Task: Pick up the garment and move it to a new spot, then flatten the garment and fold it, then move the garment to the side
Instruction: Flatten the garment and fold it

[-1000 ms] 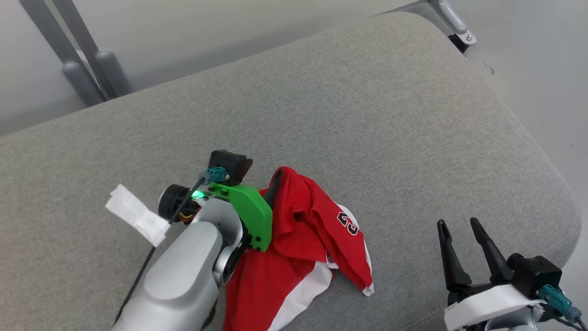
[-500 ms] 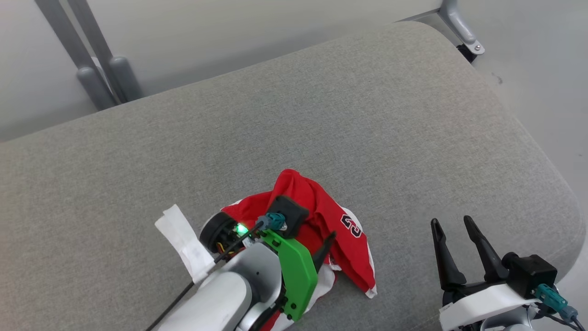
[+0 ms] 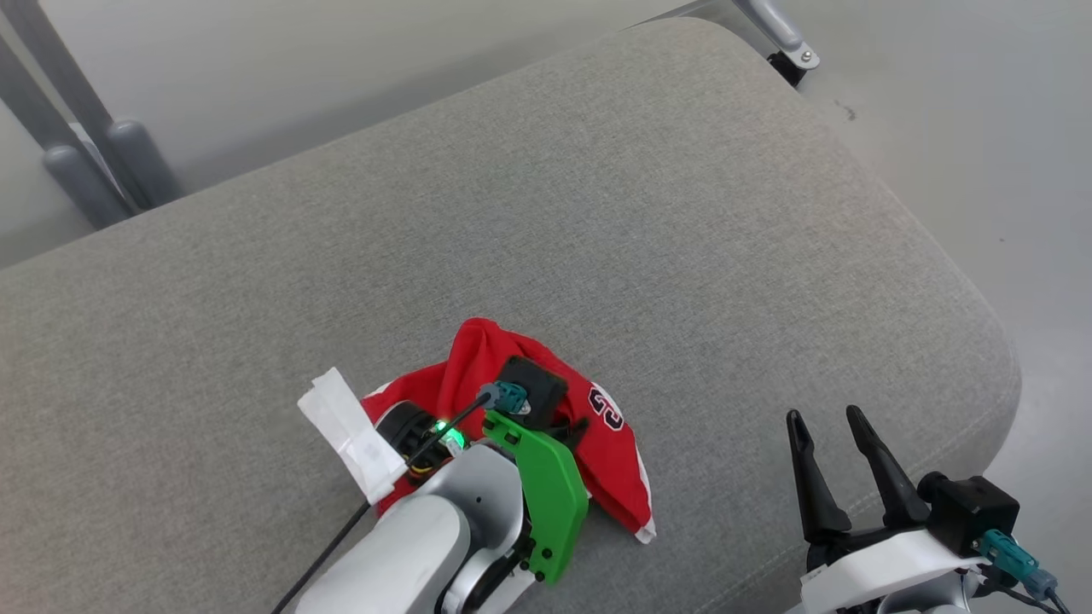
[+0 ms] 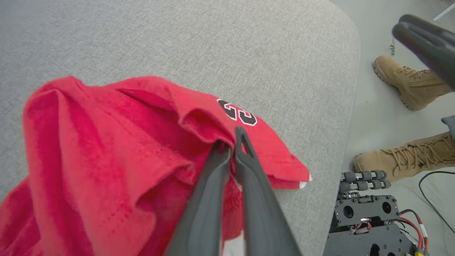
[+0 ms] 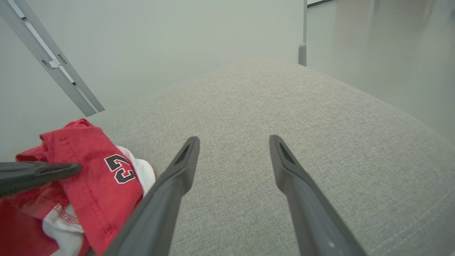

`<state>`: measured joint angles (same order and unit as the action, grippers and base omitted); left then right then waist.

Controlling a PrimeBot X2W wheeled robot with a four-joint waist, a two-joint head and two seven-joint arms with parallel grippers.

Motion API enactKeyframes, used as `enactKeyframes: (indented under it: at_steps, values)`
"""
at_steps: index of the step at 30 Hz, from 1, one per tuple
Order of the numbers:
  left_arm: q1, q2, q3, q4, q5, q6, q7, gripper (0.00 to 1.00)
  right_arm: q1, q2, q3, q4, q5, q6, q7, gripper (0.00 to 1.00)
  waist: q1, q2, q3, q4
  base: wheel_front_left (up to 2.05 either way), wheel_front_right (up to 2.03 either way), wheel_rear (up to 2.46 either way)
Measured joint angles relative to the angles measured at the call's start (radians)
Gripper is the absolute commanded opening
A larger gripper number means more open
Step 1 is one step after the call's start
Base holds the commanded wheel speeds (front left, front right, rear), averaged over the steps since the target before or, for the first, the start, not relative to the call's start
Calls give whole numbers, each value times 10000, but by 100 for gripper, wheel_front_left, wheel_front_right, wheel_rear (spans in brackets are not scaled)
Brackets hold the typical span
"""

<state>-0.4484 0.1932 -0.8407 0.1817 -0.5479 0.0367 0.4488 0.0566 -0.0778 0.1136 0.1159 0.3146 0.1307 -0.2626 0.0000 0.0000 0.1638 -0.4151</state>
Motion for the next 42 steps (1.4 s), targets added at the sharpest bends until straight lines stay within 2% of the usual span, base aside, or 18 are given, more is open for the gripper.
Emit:
enactKeyframes:
  at_steps: [7, 11, 12, 13, 14, 17, 20, 23, 26, 29, 31, 35, 38, 42]
  values:
    - [-669, -717, 263, 548, -314, 46, -86, 0, -5, 102, 54, 46, 25, 0, -2, 100, 0, 0, 159, -560, 0, 0, 0]
    - [-1290, -1011, 491, 1335, -280, 228, -416, 0, -70, 180, 180, 105, 98, 0, -2, 100, 0, 0, 278, -893, 0, 0, 0]
    - [-1452, -1103, 508, 1641, -268, 267, -569, 7, -109, 196, 192, 138, 115, 0, -2, 100, 0, 0, 309, -986, 0, 0, 0]
    - [-1609, -1137, 495, 1908, -138, 326, -748, 47, -131, 199, 234, 155, 123, 0, -2, 100, 0, 0, 333, -1059, 0, 0, 0]
    - [-1828, -1170, 516, 2253, 33, 453, -1034, 100, -151, 211, 263, 188, 127, 0, -2, 100, 0, 0, 362, -1151, 0, 0, 0]
    - [-2355, -1191, 548, 3114, 407, 604, -1691, 100, -160, 234, 245, 228, 171, 0, -2, 100, 0, 0, 434, -1365, 0, 0, 0]
    - [-2535, -1244, 570, 3375, 385, 493, -2213, 100, -139, 249, 144, 221, 171, 0, 0, 100, 0, 0, 458, -1443, 0, 0, 0]
    - [-2703, -1225, 512, 3083, 443, 261, -2541, 100, 15, 249, -46, 219, 163, 0, -2, 100, 0, 0, 437, -1341, 0, 0, 0]
    - [-2580, -901, 244, 2140, 499, -48, -2491, 100, 38, 257, -167, 159, 90, 0, -2, 100, 0, 0, 373, -1126, 0, 0, 0]
    - [-1964, -270, -163, 407, 581, -186, -2004, 100, 198, 259, -364, 92, 4, 0, -2, 100, 0, 0, 239, -798, 0, 0, 0]
    - [-1227, 617, -445, -1373, 660, -50, -1319, 100, 281, 255, -464, 17, -54, 0, -2, 100, 0, 0, 93, -442, 0, 0, 0]
    - [-164, 1948, -844, -3206, 771, 186, -351, 100, 408, 182, -527, -81, -109, 0, 0, 100, 0, 0, -81, 53, 0, 0, 0]
    - [330, 2633, -1076, -3697, 1087, 382, 96, 100, 407, 130, -508, -138, -134, 0, -2, 100, 0, 0, -154, 390, 0, 0, 0]
    - [726, 2840, -1260, -3503, 1135, 577, 226, 100, 333, 107, -428, -157, -134, 0, -2, 100, 0, 0, -140, 728, 0, 0, 0]
